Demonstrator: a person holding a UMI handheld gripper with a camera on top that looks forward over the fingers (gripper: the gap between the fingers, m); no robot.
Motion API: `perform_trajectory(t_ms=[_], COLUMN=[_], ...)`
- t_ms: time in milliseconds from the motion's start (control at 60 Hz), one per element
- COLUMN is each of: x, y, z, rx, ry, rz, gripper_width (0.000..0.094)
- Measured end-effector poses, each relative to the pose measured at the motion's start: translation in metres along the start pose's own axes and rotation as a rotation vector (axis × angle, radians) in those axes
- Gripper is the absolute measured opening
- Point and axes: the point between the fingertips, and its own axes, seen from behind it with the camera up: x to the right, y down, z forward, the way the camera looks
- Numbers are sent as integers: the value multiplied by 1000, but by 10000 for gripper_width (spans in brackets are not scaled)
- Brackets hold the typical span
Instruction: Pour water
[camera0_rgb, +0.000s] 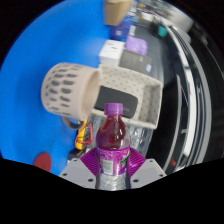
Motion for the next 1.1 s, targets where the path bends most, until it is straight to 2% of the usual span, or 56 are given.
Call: perform_trajectory(t_ms=[183,300,417,433,567,783,817,950,1033,1100], x=[20,49,42,43,18,-40,-36,-36,-36,-36], y=[32,71,93,109,122,123,123,117,118,118], z=[-12,-21,-25,-18,-21,-26,-25,-31,-35,-35], rx=[-28,-39,-68,-58,-32,-41,-4,18,17,14], ry=[-2,-13,-90,-113,-207,-243,-204,-178,-162,-153], rz=[539,933,1362,1421,1782,1854,1848,1825,1815,1819], gripper_width=[344,343,344,342,343,324,346,348,373,435])
